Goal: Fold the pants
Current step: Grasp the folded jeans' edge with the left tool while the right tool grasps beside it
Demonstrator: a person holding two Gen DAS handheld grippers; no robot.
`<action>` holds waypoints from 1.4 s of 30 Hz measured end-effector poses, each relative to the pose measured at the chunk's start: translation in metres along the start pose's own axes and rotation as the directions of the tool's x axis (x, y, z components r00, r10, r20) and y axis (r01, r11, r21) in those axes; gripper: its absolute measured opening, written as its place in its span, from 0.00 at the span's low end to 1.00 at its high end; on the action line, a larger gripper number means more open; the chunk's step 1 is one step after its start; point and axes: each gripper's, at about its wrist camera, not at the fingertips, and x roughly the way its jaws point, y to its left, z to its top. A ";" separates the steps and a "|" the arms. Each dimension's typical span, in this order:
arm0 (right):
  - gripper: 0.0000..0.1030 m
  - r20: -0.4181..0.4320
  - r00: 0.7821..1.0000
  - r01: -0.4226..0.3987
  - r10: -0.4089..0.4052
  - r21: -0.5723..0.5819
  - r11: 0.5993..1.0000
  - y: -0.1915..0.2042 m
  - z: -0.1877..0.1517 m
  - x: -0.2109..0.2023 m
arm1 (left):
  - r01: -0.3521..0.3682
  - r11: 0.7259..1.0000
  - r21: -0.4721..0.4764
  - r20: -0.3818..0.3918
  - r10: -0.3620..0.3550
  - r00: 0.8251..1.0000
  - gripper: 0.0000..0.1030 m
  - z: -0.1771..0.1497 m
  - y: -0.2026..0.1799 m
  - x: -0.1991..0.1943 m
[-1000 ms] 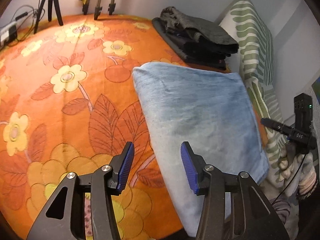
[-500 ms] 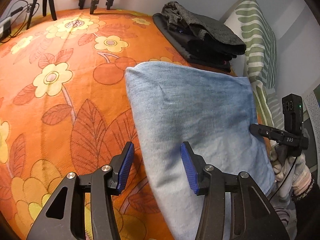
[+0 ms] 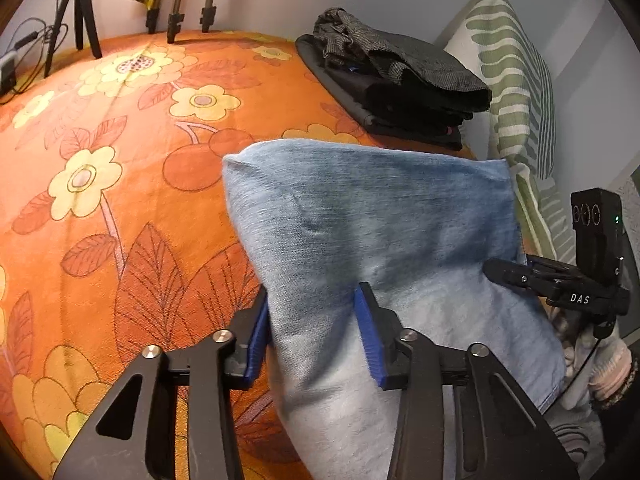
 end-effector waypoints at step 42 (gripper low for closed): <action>0.23 0.129 0.970 0.224 -0.204 -0.160 0.961 0.067 -0.003 -0.041 | -0.022 0.995 0.099 0.137 0.008 0.990 0.13 -0.002 -0.031 -0.037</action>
